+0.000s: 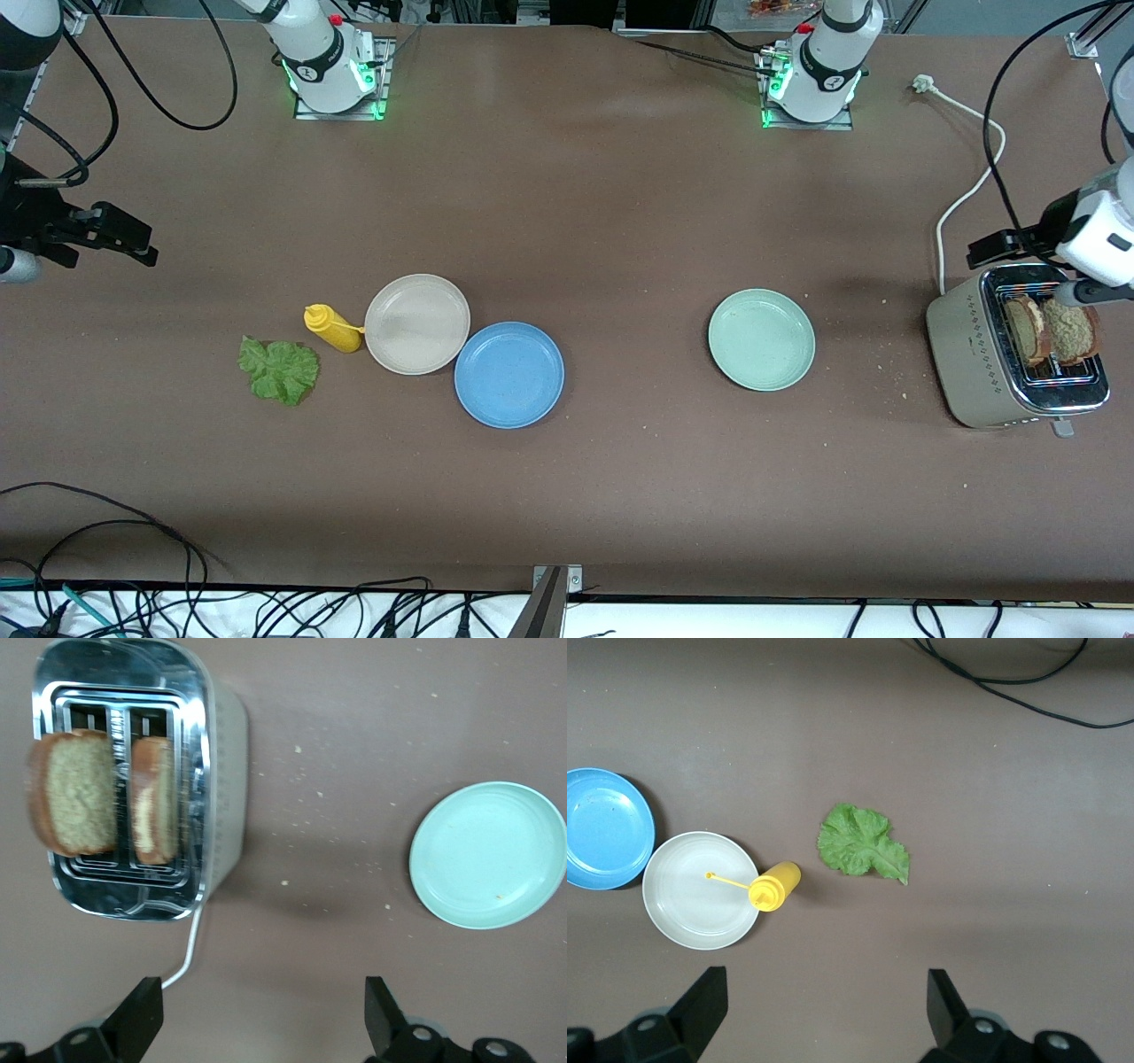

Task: Make sandwich in blue plate with both arms
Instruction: 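Lower the left gripper into the toaster and grasp a bread slice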

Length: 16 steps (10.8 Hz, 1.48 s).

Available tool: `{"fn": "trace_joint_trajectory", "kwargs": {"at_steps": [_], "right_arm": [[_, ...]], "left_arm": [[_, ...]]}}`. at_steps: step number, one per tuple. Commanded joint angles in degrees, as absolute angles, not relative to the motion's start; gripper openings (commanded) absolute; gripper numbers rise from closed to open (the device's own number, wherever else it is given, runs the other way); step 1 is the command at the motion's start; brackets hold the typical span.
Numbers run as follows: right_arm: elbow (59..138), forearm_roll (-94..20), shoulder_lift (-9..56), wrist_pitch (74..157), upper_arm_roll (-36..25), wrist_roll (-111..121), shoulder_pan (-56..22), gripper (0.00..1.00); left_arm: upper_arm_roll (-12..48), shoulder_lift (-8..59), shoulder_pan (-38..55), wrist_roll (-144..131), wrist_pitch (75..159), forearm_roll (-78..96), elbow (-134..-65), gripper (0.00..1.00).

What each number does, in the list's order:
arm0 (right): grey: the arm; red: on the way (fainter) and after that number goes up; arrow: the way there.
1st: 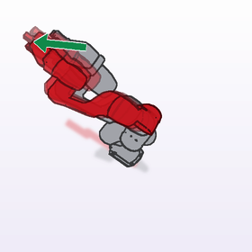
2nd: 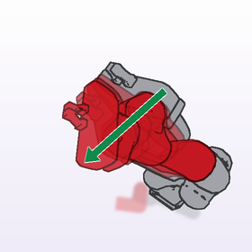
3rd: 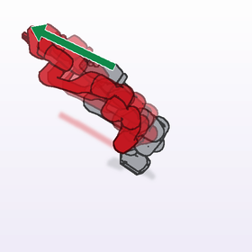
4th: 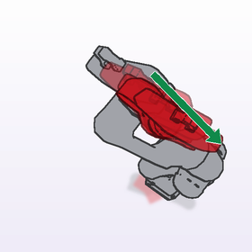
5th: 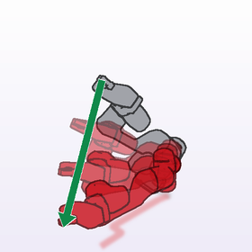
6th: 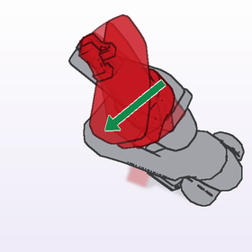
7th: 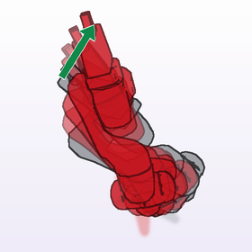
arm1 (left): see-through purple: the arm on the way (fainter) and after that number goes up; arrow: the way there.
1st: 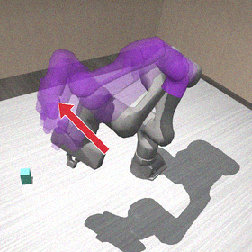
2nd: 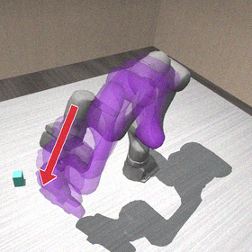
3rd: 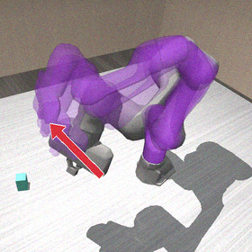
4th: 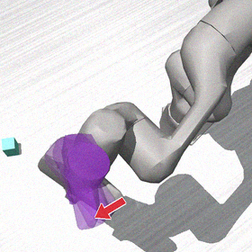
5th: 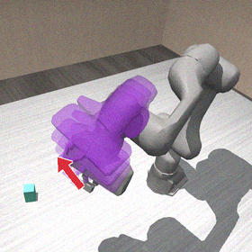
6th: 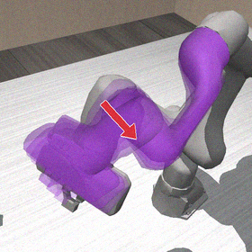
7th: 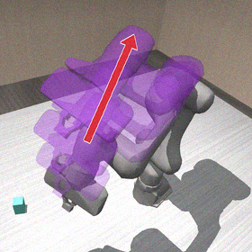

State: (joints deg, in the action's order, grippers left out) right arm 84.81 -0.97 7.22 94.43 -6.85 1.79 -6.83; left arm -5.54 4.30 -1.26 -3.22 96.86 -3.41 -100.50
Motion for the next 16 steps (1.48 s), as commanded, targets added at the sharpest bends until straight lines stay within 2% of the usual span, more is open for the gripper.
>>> {"fn": "trace_joint_trajectory", "kwargs": {"at_steps": [1, 4, 8, 16], "right_arm": [[84.81, -1.49, 7.03, 94.75, -6.77, 1.76, -6.59, 1.0], [84.81, -1.41, 7.03, 94.75, -6.77, 1.76, -6.59, 1.0], [84.81, -1.41, 7.03, 94.66, -6.77, 1.67, -6.59, 1.0], [84.81, -1.49, 7.03, 94.75, -6.77, 1.76, -6.59, 1.0]], "left_arm": [[-9.56, 5.35, -2.28, 3.14, 99.92, -4.48, -100.28, 1.0], [-11.69, 8.08, -2.63, 3.52, 105.01, -4.48, -100.37, 1.0], [-11.69, 12.12, -3.16, 3.52, 111.17, -5.71, -100.99, 1.0], [-11.69, 18.28, -3.86, 3.16, 112.41, -9.58, -101.08, 0.99]]}}
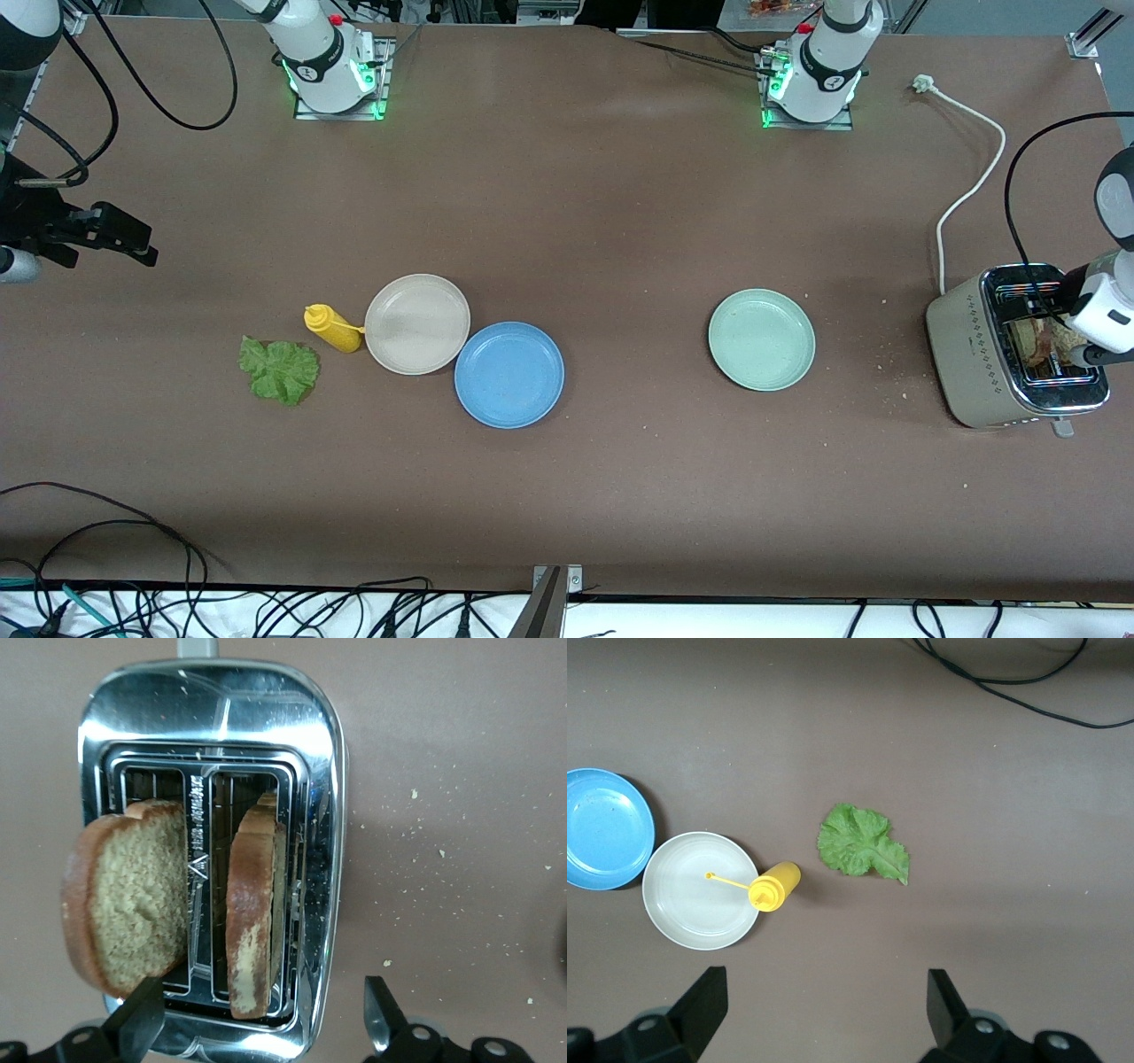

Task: Make sandwich in blue plate with both arms
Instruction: 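Lower the left gripper into the toaster and grasp a bread slice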

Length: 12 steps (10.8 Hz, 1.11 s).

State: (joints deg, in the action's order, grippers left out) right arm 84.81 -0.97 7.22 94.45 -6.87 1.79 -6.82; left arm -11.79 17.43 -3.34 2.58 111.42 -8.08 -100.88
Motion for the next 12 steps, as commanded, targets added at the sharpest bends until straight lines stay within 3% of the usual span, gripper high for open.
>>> {"fn": "trace_joint_trajectory", "kwargs": {"at_steps": [1, 5, 6, 9, 10, 12], "right_arm": [[84.81, -1.41, 7.03, 94.75, -6.77, 1.76, -6.5, 1.0], [84.81, -1.32, 7.03, 94.75, -6.77, 1.76, -6.42, 1.0], [84.9, -1.32, 7.03, 94.75, -6.77, 1.76, -6.42, 1.0], [84.81, -1.41, 7.03, 94.75, -6.77, 1.76, -6.15, 1.0], [84.9, -1.41, 7.12, 94.75, -6.77, 1.84, -6.15, 1.0], [84.82, -1.41, 7.03, 94.75, -6.77, 1.76, -6.15, 1.0]], "left_arm": [[-11.69, 18.54, -4.13, 3.16, 113.2, -9.58, -101.07, 0.99], [-11.69, 19.51, -4.39, 3.16, 114.35, -9.58, -101.07, 0.91], [-11.6, 19.69, -4.39, 3.34, 114.35, -9.58, -101.07, 0.81], [-11.69, 19.6, -4.39, 3.51, 112.86, -9.67, -101.08, 0.14], [-11.69, 19.51, -4.39, 4.21, 111.98, -9.67, -101.07, 0.03], [-11.69, 19.07, -4.57, 4.92, 111.62, -9.75, -100.64, 0.0]]}}
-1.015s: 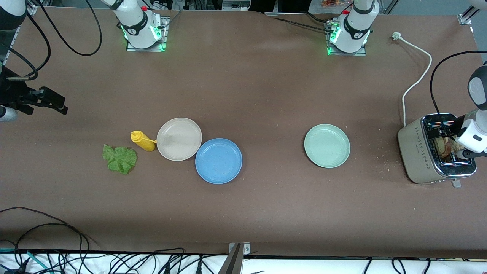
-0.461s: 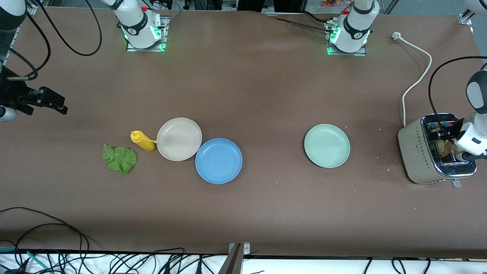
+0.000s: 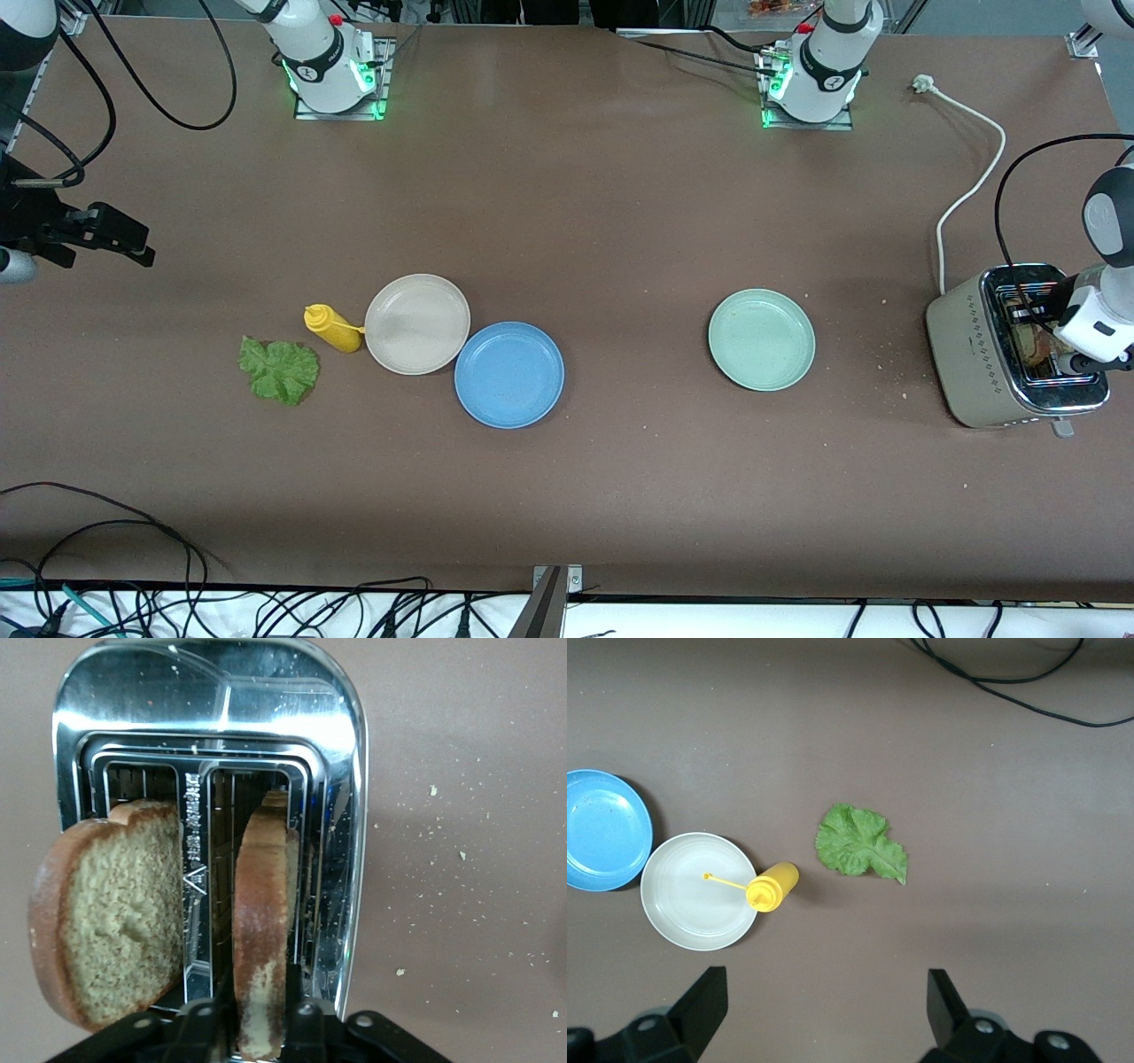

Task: Make sandwich in blue plate with both arms
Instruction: 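Lower the left gripper into the toaster and grasp a bread slice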

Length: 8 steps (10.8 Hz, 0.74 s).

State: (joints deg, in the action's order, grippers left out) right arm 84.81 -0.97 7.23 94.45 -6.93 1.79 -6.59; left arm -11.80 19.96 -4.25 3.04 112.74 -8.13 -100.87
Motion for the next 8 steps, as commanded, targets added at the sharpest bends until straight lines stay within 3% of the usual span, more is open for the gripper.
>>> {"fn": "trace_joint_trajectory", "kwargs": {"at_steps": [1, 4, 8], "right_arm": [[84.9, -1.41, 7.12, 94.75, -6.77, 1.84, -6.15, 1.0], [84.9, -1.41, 7.03, 94.75, -6.77, 1.85, -6.07, 1.0], [84.82, -1.41, 7.12, 94.75, -6.77, 1.76, -6.06, 1.0]], "left_arm": [[-11.69, 18.72, -4.57, 5.36, 111.36, -9.93, -100.29, 0.0], [-11.69, 15.04, -4.48, 5.62, 108.83, -9.93, -98.63, 0.0], [-10.9, 12.58, -3.34, 4.93, 90.93, -9.84, -88.27, 0.0]]}}
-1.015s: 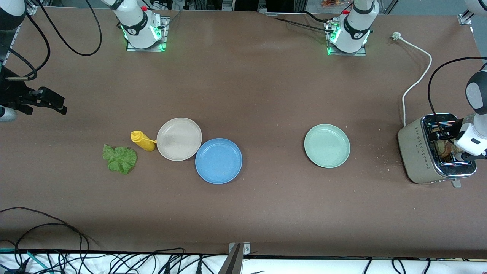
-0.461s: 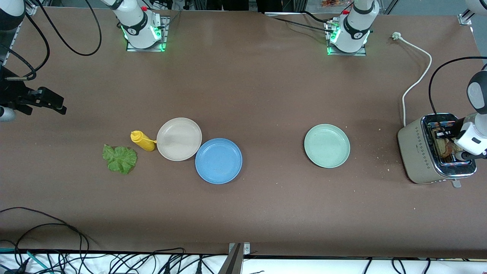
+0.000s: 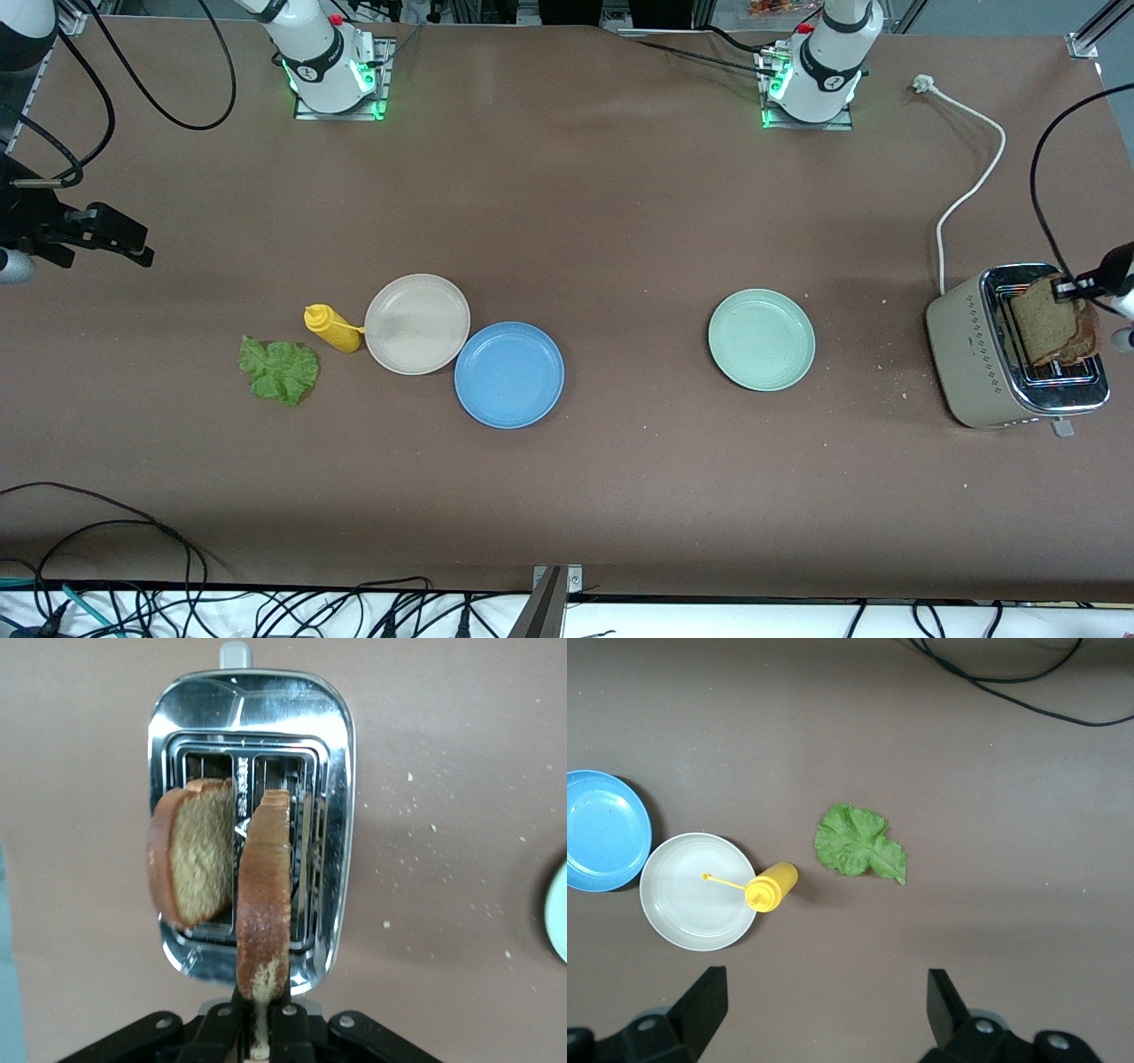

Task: Make sandwich in blue plate with both arms
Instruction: 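Lift the bread slice out of the toaster with the left gripper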

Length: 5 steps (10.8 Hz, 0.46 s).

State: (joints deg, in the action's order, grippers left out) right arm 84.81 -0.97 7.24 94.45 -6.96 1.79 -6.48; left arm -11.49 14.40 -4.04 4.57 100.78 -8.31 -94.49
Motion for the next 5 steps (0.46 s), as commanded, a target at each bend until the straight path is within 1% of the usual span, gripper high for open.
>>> {"fn": "trace_joint_trajectory", "kwargs": {"at_steps": [1, 2, 3, 5], "right_arm": [[84.9, -1.41, 7.03, 94.75, -6.77, 1.76, -6.06, 1.0], [84.82, -1.41, 7.12, 94.75, -6.85, 1.76, -6.06, 1.0], [84.9, -1.41, 7.12, 94.75, -6.77, 1.76, -6.06, 1.0], [84.9, -1.41, 7.21, 94.75, -6.77, 1.84, -6.06, 1.0]], "left_arm": [[-9.85, 12.57, -2.99, 4.05, 85.92, -9.67, -85.2, 0.0], [-8.63, 12.39, -2.99, 1.61, 81.69, -9.58, -82.12, 0.0], [-6.53, 12.13, -2.9, -2.33, 79.65, -9.15, -80.61, 0.0], [-0.74, 10.82, -2.55, -15.31, 79.37, -8.88, -80.77, 0.0]]}}
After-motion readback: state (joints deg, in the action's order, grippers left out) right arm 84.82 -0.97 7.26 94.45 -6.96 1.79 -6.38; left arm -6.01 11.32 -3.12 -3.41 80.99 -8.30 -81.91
